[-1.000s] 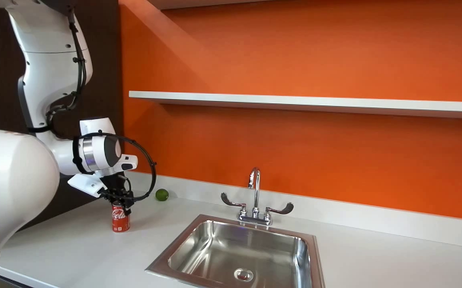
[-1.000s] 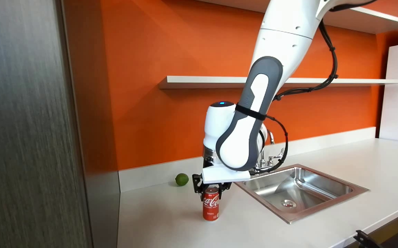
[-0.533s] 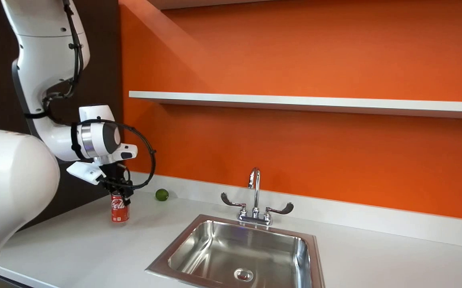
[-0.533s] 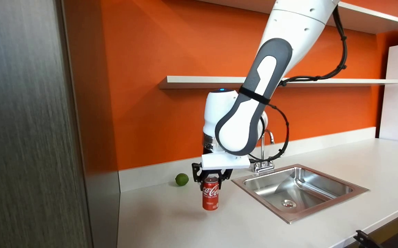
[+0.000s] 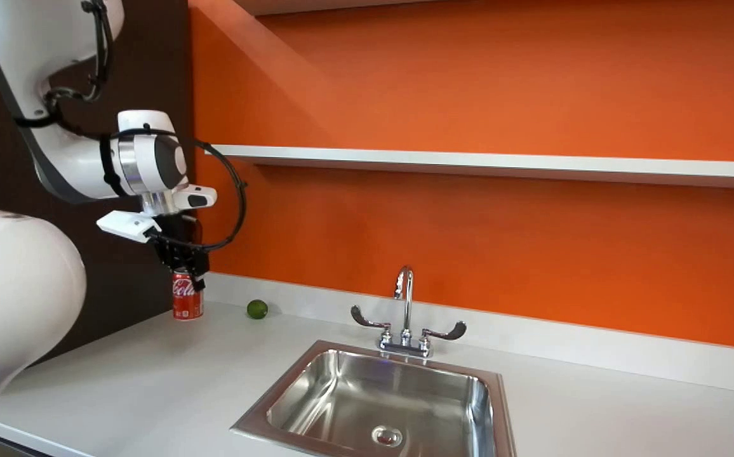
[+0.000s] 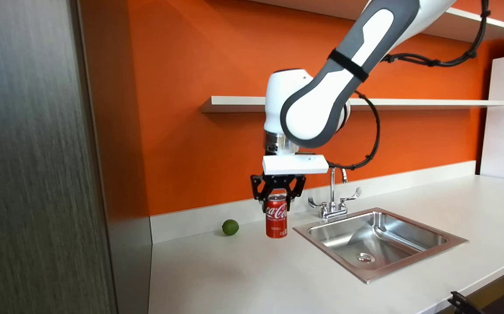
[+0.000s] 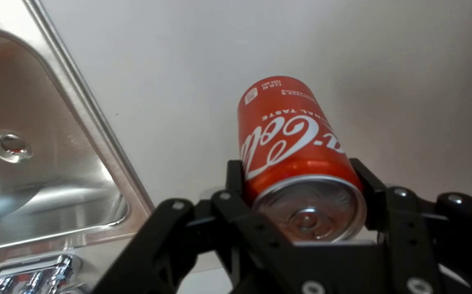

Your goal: Put the red can on the bottom shelf.

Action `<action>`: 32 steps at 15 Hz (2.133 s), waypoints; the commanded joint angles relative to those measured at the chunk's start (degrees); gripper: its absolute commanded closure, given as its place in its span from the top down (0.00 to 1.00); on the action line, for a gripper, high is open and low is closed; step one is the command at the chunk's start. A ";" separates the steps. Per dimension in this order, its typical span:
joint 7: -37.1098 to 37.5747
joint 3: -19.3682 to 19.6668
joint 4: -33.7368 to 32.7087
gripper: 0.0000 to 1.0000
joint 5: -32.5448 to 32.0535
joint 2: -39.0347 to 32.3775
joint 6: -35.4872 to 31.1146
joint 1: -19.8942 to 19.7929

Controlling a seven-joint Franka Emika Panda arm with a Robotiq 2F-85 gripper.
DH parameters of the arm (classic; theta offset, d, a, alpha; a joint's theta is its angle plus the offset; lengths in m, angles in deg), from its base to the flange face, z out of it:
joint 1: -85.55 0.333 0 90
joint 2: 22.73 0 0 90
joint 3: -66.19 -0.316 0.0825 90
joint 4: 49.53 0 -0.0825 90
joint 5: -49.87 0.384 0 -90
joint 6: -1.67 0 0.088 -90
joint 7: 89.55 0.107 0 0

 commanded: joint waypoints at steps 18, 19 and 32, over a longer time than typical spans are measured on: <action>-7.64 -21.23 -10.21 0.38 7.51 31.28 19.33 -21.32; -8.29 -21.26 -11.85 0.38 7.41 31.09 19.51 -21.97; -14.66 -22.19 -37.84 0.38 4.28 13.72 21.50 -28.43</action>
